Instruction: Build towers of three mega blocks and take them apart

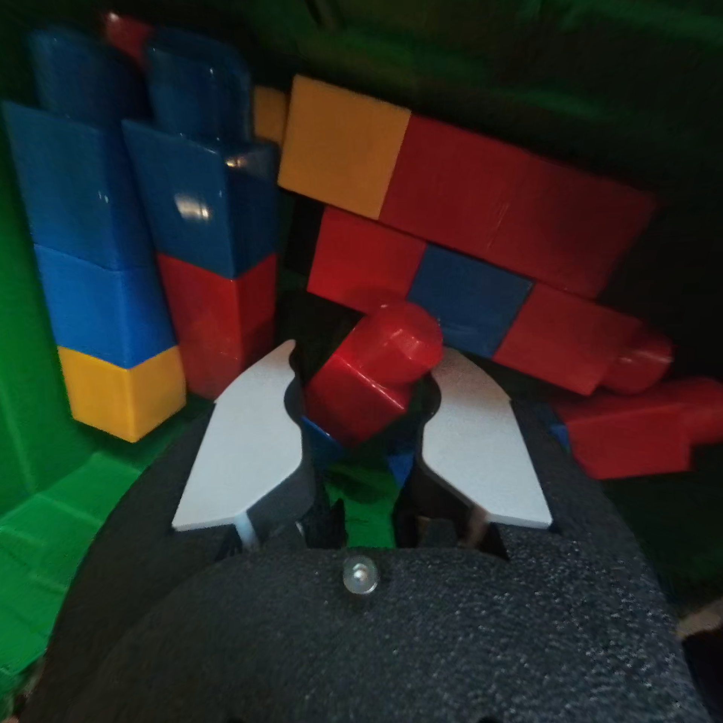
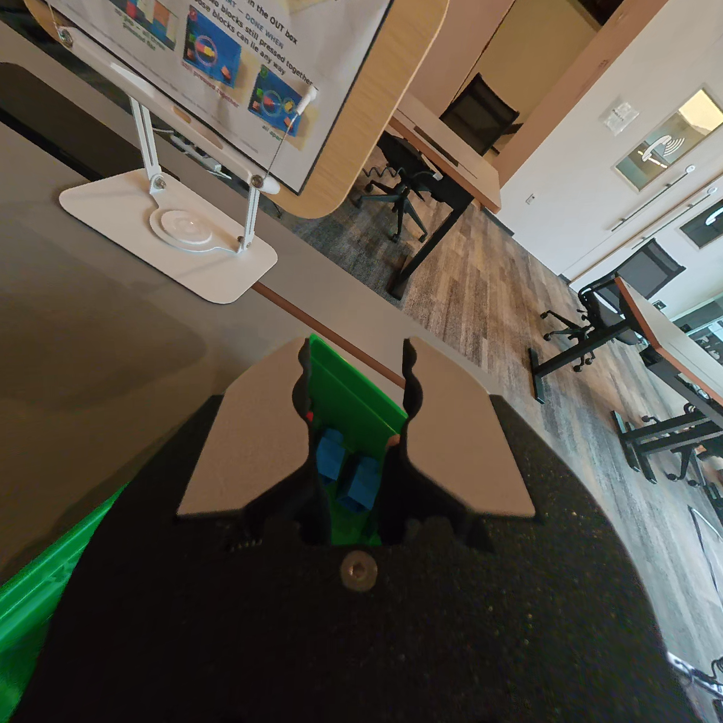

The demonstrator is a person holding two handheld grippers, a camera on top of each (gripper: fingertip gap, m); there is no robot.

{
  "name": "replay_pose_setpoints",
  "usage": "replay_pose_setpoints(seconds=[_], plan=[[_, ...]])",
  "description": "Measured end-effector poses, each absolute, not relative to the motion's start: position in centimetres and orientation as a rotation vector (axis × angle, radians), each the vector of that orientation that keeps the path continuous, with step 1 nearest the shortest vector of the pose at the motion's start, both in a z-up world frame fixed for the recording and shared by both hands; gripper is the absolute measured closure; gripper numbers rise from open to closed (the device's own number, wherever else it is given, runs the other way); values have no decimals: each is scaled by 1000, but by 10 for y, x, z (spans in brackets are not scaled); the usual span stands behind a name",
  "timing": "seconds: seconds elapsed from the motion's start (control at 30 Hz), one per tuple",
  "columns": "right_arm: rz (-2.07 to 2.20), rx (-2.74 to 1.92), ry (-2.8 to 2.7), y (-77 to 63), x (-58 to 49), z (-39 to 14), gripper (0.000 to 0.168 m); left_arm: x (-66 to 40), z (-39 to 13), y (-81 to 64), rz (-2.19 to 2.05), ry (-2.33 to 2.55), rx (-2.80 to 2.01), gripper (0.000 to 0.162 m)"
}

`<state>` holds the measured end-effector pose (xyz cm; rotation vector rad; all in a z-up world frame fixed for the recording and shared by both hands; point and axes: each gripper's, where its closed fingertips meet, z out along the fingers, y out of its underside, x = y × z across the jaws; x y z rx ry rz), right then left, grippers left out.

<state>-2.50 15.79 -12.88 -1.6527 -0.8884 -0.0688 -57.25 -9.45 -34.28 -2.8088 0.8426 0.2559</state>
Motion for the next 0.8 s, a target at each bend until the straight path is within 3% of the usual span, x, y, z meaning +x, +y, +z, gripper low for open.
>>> replay_pose_setpoints(seconds=[0.3, 0.8], plan=[[-36, -1612, -907, 153, -35, -122, 124, -578, -302, -87, 425, 807, -2628, 109], [23, -1507, -1076, 136, -94, -114, 125, -498, -146, -43, 375, 783, -1735, 114]])
